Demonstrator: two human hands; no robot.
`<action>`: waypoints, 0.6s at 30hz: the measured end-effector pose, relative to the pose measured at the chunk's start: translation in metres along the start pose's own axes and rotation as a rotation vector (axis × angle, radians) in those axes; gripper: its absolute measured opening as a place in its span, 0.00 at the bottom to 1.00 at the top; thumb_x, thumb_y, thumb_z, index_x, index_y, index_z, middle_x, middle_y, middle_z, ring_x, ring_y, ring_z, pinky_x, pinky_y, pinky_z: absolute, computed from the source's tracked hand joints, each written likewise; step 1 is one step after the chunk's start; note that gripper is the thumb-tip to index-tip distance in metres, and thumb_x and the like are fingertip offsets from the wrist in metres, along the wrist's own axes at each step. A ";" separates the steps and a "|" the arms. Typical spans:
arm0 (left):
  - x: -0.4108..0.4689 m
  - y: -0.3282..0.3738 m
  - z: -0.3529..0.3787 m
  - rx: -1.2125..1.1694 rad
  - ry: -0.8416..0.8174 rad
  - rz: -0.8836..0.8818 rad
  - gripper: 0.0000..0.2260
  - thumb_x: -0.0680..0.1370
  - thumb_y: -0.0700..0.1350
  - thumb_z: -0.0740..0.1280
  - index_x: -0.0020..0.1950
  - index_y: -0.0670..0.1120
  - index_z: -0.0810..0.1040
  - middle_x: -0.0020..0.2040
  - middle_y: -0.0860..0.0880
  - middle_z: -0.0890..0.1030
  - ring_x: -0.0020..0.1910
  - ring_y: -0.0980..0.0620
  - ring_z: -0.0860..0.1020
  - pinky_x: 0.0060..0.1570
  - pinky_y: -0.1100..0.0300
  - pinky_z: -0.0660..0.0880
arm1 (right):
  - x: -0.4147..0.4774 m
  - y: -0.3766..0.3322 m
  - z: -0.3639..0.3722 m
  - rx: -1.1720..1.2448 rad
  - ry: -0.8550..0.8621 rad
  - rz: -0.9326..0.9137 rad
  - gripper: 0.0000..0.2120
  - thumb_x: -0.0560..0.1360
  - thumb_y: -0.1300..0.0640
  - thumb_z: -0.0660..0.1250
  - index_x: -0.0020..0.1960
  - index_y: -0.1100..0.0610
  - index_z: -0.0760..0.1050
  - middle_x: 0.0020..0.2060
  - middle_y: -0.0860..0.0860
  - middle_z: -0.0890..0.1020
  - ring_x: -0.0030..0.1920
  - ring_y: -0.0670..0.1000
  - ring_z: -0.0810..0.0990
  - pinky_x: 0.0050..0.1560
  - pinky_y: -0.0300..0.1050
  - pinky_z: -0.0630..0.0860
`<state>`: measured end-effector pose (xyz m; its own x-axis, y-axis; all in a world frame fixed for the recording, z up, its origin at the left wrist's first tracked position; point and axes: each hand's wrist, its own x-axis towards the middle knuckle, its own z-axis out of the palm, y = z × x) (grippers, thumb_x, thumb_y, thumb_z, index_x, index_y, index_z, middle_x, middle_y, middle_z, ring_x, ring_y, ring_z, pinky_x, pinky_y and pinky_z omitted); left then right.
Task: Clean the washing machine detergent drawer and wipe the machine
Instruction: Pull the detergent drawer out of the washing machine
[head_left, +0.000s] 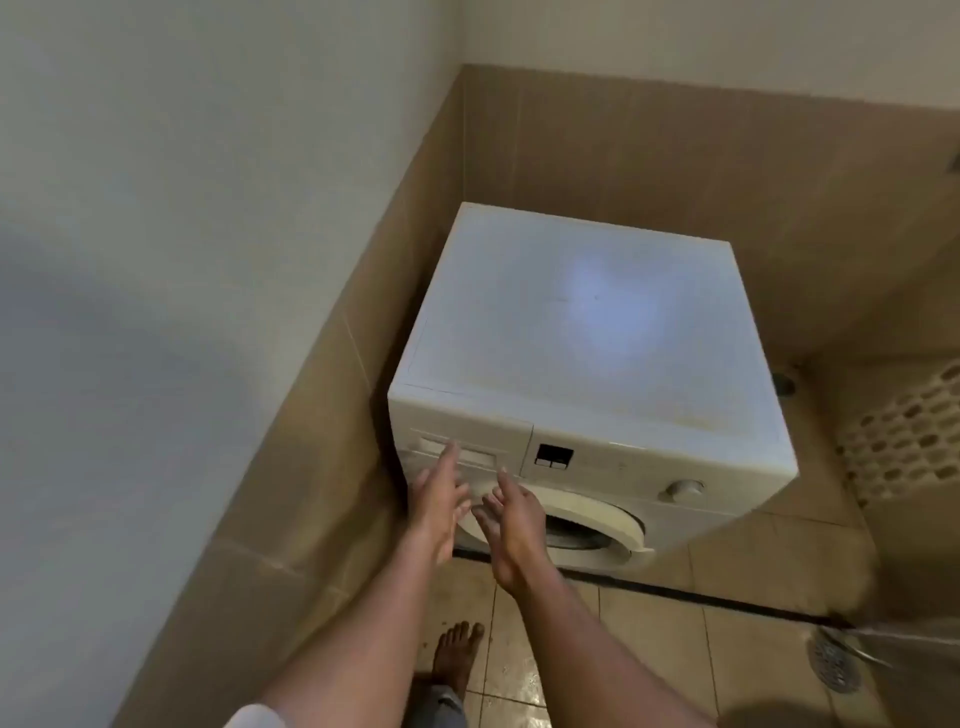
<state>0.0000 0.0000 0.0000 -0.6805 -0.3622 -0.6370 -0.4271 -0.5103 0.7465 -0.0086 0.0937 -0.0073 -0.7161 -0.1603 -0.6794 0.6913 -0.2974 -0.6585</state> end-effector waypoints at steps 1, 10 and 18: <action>0.016 0.005 0.001 -0.089 -0.003 -0.025 0.27 0.80 0.58 0.65 0.75 0.46 0.67 0.63 0.44 0.78 0.66 0.40 0.75 0.69 0.46 0.70 | 0.015 -0.001 0.009 0.085 -0.001 0.018 0.27 0.80 0.47 0.63 0.73 0.61 0.64 0.67 0.60 0.73 0.68 0.57 0.73 0.69 0.51 0.71; 0.089 0.028 0.002 -0.492 0.050 -0.198 0.28 0.74 0.61 0.71 0.65 0.41 0.75 0.54 0.39 0.82 0.55 0.41 0.81 0.53 0.51 0.78 | 0.091 -0.020 0.047 0.622 0.069 0.166 0.40 0.67 0.43 0.77 0.69 0.65 0.69 0.63 0.65 0.75 0.63 0.61 0.77 0.56 0.50 0.80; 0.114 0.026 -0.003 -0.278 -0.004 -0.242 0.40 0.56 0.60 0.83 0.65 0.48 0.80 0.60 0.40 0.83 0.52 0.44 0.80 0.56 0.48 0.76 | 0.103 -0.011 0.050 0.520 0.111 0.163 0.40 0.65 0.43 0.77 0.68 0.65 0.69 0.56 0.61 0.76 0.64 0.58 0.74 0.61 0.52 0.75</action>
<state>-0.0866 -0.0566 -0.0537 -0.5821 -0.2026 -0.7875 -0.3984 -0.7732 0.4934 -0.0945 0.0329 -0.0537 -0.5697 -0.1514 -0.8078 0.6339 -0.7066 -0.3146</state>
